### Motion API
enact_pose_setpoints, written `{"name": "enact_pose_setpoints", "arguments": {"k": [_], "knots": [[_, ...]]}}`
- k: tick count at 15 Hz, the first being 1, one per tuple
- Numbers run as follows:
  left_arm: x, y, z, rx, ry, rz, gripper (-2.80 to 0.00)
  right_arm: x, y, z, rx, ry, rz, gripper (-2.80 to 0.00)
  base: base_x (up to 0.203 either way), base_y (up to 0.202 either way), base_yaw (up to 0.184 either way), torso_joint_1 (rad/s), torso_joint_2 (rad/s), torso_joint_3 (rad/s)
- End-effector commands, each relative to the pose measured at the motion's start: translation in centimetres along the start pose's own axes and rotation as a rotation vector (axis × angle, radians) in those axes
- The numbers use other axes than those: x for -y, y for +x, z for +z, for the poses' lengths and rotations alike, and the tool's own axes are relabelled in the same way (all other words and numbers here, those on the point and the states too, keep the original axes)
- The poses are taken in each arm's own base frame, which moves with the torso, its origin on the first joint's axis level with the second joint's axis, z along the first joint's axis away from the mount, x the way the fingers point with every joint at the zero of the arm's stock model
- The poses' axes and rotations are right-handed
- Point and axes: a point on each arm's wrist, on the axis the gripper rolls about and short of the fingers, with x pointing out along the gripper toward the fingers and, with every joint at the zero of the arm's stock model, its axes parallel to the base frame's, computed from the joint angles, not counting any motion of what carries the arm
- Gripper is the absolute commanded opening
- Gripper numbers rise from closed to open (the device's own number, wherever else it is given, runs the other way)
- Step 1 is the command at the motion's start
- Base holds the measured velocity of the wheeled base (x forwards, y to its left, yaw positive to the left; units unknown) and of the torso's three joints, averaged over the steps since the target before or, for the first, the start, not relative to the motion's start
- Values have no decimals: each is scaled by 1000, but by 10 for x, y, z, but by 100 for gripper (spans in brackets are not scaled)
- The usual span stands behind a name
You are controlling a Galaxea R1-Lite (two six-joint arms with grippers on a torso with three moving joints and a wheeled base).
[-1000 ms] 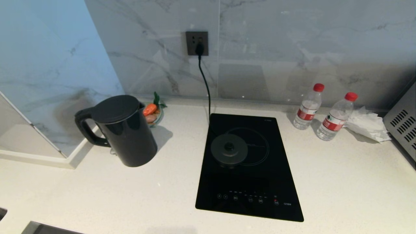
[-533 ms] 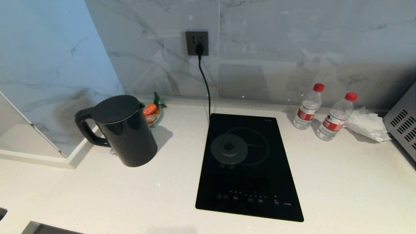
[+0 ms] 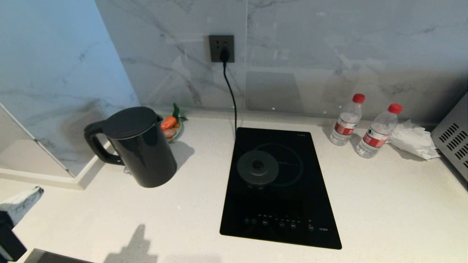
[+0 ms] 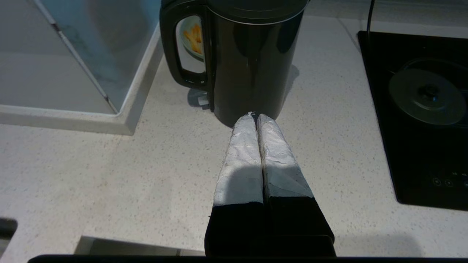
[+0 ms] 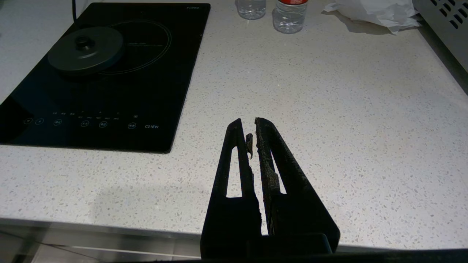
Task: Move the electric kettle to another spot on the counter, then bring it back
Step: Grab the kettle
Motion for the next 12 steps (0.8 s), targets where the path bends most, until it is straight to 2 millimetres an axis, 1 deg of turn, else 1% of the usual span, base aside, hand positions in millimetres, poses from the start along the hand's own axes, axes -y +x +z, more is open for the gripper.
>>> {"name": "enact_pose_setpoints", "arguments": {"k": [1, 4, 7, 9, 10, 12], "knots": [[1, 57, -9, -147, 0, -12, -280, 0, 0, 0, 1, 0, -1, -280, 0, 0, 0, 0, 0, 0], [4, 109, -18, -144, 8, 6, -280, 0, 0, 0, 1, 0, 0, -280, 0, 0, 0, 0, 0, 0], [6, 144, -32, -110, 11, 15, -280, 0, 0, 0, 0, 0, -1, -280, 0, 0, 0, 0, 0, 0], [6, 158, -39, -86, 13, 18, -280, 0, 0, 0, 1, 0, 0, -280, 0, 0, 0, 0, 0, 0], [5, 160, -38, -47, 13, 22, -280, 0, 0, 0, 0, 0, -1, -280, 0, 0, 0, 0, 0, 0], [-5, 159, -40, -33, 19, 59, -280, 0, 0, 0, 1, 0, -1, -280, 0, 0, 0, 0, 0, 0]]}}
